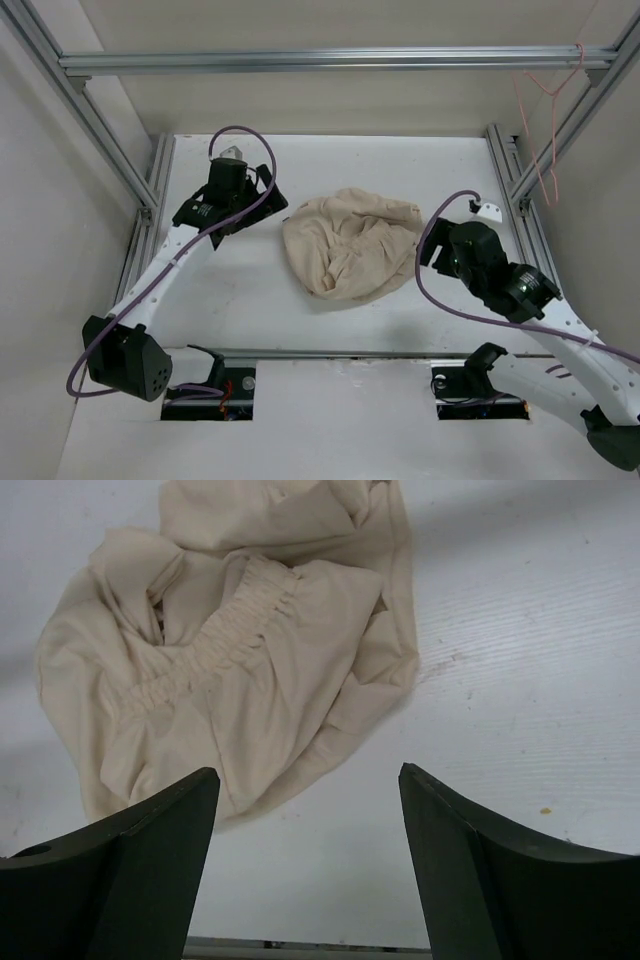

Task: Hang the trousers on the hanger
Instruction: Fold the trousers

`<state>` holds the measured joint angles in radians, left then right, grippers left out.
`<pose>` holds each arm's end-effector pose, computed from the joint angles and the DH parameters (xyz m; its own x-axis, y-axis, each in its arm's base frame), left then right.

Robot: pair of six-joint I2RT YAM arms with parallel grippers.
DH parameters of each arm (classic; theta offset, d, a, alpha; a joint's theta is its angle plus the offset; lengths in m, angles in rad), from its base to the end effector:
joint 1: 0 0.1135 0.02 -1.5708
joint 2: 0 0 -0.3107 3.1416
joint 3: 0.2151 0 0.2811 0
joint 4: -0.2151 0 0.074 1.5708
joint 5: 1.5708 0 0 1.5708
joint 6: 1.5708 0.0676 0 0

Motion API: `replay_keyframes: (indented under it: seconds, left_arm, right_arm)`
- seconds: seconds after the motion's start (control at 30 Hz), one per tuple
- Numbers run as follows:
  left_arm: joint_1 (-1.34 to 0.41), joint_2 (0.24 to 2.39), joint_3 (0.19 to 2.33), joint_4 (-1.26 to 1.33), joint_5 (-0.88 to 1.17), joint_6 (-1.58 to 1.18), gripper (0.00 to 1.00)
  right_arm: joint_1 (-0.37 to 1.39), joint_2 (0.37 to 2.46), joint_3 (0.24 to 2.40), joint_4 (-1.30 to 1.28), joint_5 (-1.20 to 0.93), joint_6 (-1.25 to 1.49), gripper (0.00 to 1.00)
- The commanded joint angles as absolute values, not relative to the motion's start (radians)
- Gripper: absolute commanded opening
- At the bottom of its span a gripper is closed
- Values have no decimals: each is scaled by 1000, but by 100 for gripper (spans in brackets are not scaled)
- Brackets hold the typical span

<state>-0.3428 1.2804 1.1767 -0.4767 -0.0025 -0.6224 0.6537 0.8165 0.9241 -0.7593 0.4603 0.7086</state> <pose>0.3097 -0.1104 0.3648 -0.6144 -0.3997 -0.6802 -0.0296 0.8732 -0.4864 0.1618 0.0861 0.3475 -0.5377 0.3226 -0.7790 0.1125 0.9431 0.3128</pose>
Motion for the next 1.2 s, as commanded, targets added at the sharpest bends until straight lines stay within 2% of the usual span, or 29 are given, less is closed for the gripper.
replay_keyframes:
  seconds: [0.0,0.03,0.07,0.17,0.2,0.23,0.3,0.4,0.43,0.53,0.57,0.6,0.63,0.67,0.7,0.73,0.8,0.83,0.9,0.93,0.97,1.03,1.07,1.13,1.17]
  left_arm:
    - [-321,1284,1250,-475,67,-650,100]
    - [-324,1290,1262,-488,78,-653,100]
    - [-337,1305,1293,-501,113,-655,100]
    - [-354,1316,1319,-482,130,-653,100]
    - [-369,1312,1322,-424,112,-650,100]
    - [-369,1312,1316,-407,104,-649,100]
    - [-358,1307,1264,-332,110,-653,100]
    - [-343,1308,1203,-226,100,-661,100]
    - [-346,1312,1197,-203,91,-660,100]
    - [-363,1330,1166,-109,17,-653,100]
    - [-366,1344,1161,-74,17,-650,100]
    - [-366,1379,1173,-36,50,-626,83]
    - [-370,1420,1204,-31,75,-597,55]
    - [-381,1452,1228,-34,81,-572,44]
    - [-395,1486,1255,-41,75,-543,41]
    - [-415,1534,1290,-61,65,-491,41]
    - [-447,1618,1357,-104,60,-411,49]
    - [-465,1676,1409,-145,61,-367,55]
    - [-496,1794,1507,-217,66,-295,70]
    - [-504,1840,1546,-244,63,-278,75]
    - [-508,1905,1593,-268,60,-275,79]
    - [-498,1997,1664,-288,92,-291,82]
    - [-498,2034,1701,-299,112,-298,82]
    - [-504,2095,1768,-320,158,-299,82]
    - [-508,2123,1796,-328,169,-301,82]
  right_arm:
    - [625,813,997,-773,480,707,73]
    - [624,816,1000,-772,479,704,71]
    - [624,837,1018,-767,474,681,56]
    - [624,864,1037,-765,471,666,38]
    - [624,905,1064,-762,459,651,19]
    - [622,923,1071,-756,448,643,14]
    - [610,971,1089,-743,427,620,10]
    - [575,1057,1120,-694,405,580,13]
    - [549,1089,1135,-675,387,572,17]
    - [478,1182,1164,-563,307,551,42]
    - [455,1218,1175,-523,284,546,55]
    - [441,1250,1181,-490,281,540,65]
    - [433,1273,1184,-474,279,538,69]
    - [426,1291,1189,-468,278,540,71]
    - [423,1302,1193,-469,273,545,71]
    - [427,1304,1186,-466,275,546,72]
    - [427,1290,1151,-453,275,546,67]
    - [435,1278,1125,-449,269,549,58]
    - [447,1269,1097,-443,253,554,33]
    - [452,1272,1089,-437,232,554,26]
    - [458,1288,1089,-428,186,545,25]
    - [476,1330,1091,-402,115,531,30]
    - [499,1360,1097,-388,94,526,39]
    - [542,1419,1111,-356,97,519,65]
    - [550,1440,1118,-345,101,515,69]
